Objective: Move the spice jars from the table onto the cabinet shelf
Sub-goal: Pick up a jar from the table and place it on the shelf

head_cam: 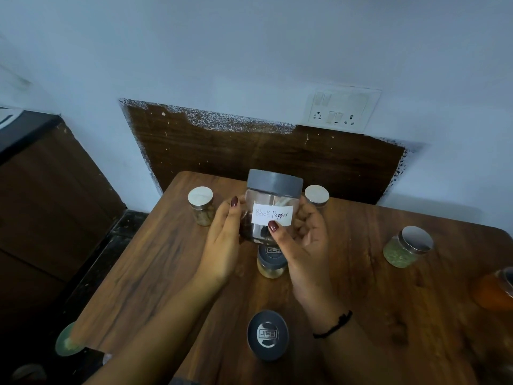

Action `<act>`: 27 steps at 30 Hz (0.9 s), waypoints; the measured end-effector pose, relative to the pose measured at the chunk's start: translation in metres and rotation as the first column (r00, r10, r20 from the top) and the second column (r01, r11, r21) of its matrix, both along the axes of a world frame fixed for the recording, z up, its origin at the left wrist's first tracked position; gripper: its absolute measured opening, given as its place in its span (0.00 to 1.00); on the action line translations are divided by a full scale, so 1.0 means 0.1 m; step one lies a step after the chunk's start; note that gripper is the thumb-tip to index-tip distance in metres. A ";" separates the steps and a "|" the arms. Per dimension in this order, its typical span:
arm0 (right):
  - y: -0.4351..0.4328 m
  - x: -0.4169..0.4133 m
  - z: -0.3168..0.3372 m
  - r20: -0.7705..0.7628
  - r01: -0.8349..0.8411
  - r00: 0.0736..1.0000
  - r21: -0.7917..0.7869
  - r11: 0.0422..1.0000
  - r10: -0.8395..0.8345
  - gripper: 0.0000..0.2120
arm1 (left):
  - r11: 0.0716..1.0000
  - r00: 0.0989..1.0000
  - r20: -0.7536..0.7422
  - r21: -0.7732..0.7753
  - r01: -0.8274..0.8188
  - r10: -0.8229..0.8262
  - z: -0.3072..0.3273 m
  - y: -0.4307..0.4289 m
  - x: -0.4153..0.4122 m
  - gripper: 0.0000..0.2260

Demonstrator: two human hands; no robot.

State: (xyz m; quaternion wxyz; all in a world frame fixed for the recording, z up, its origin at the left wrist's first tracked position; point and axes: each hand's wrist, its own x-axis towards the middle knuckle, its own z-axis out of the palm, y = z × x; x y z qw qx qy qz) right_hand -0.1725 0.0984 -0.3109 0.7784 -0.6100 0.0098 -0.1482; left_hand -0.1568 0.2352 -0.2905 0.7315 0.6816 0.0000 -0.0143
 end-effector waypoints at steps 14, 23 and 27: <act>-0.04 0.27 0.46 0.114 0.016 0.993 0.061 0.998 -0.023 0.29 | 0.979 0.997 -0.037 -0.193 0.057 -0.066 0.50 -0.19 0.20 0.32; -0.07 0.37 0.53 0.150 0.021 0.989 -0.009 1.000 -0.019 0.28 | 0.976 0.998 0.023 -0.212 0.054 -0.050 0.63 -0.22 0.27 0.32; -0.05 0.39 0.56 0.154 0.016 0.988 0.005 1.000 -0.016 0.29 | 0.976 0.999 0.033 -0.213 0.032 -0.026 0.71 -0.21 0.28 0.28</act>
